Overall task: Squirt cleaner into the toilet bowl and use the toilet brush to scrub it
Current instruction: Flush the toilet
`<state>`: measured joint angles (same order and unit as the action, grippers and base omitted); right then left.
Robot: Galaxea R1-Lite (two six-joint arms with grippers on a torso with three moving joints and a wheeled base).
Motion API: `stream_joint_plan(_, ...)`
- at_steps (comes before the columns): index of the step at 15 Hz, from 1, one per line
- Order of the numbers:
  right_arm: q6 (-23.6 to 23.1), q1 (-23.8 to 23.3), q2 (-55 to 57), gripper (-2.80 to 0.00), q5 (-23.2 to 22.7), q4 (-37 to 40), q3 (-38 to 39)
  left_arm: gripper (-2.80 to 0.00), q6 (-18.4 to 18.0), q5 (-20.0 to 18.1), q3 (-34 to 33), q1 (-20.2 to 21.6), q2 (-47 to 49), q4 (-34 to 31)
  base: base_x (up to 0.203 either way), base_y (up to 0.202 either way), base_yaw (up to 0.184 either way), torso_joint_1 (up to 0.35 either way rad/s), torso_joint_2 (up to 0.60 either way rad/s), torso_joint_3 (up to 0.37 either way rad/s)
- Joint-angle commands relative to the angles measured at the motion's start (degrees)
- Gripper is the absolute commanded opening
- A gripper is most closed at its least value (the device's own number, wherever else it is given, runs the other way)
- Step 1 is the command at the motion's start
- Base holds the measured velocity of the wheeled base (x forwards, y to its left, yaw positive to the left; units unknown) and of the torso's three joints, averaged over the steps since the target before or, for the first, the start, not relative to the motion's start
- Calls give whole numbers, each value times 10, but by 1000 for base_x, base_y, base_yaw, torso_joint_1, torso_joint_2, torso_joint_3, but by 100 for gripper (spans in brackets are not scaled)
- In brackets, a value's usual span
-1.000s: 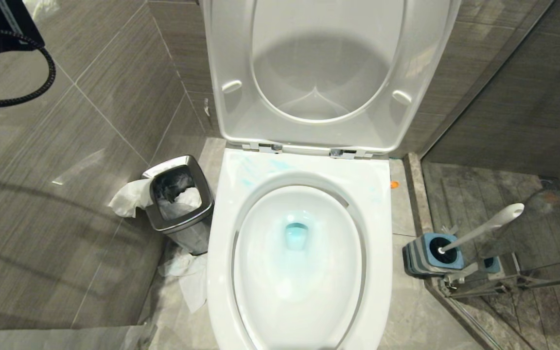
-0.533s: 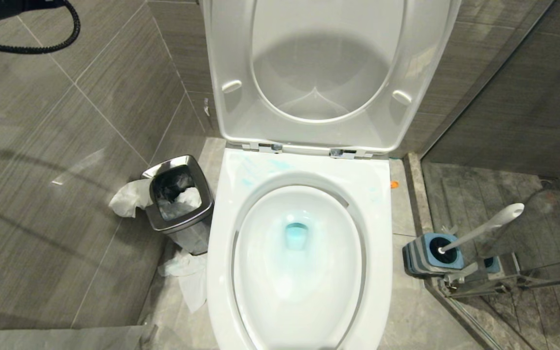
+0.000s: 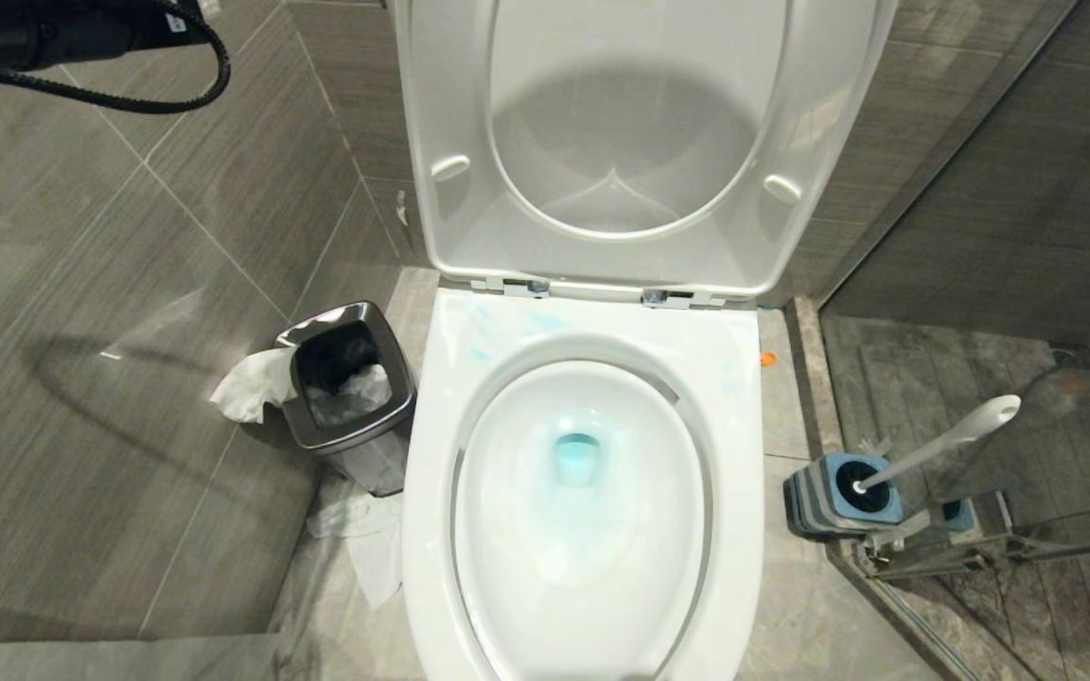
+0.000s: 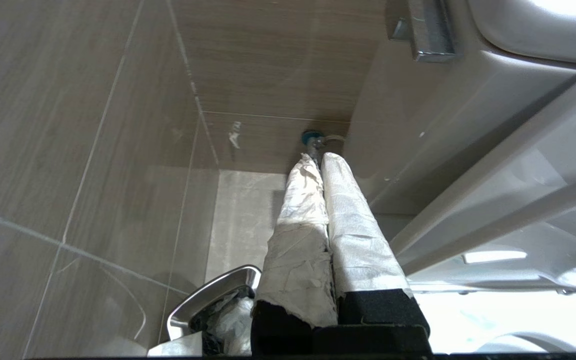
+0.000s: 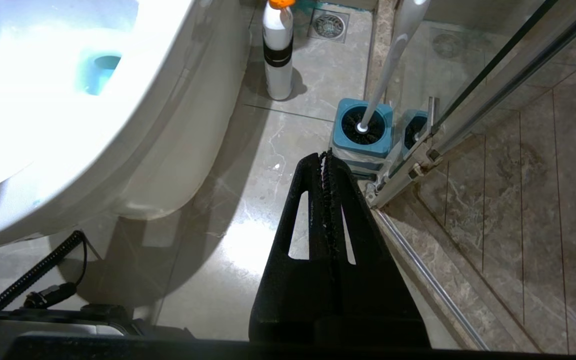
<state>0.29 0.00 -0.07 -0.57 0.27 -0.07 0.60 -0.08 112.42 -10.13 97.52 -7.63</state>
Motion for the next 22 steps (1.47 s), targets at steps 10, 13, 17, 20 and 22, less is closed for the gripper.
stream_joint_plan(10, 0, 0, 1, -280, 0, 0, 0, -280, -4, 30, 0, -25, 12, 212, 0, 0, 0, 0, 1, -15)
stream_joint_plan(13, 0, 0, 1, -280, 0, 0, 0, -280, -5, 30, 0, -25, 21, 293, 0, 0, 0, 6, -1, -108)
stream_joint_plan(17, 0, 0, 1, -280, 0, 0, 0, -280, -6, 32, 0, -25, 21, 337, 0, 0, 0, 1, 1, -7)
stream_joint_plan(20, 0, 0, 1, -280, 0, 0, 0, -280, -5, 32, 0, -26, 18, 340, 0, 0, 0, 0, 0, 0)
stream_joint_plan(22, 0, 0, 1, -280, 0, 0, 0, -280, -5, 32, 0, -32, 18, 338, 0, 0, 0, 0, 0, 0)
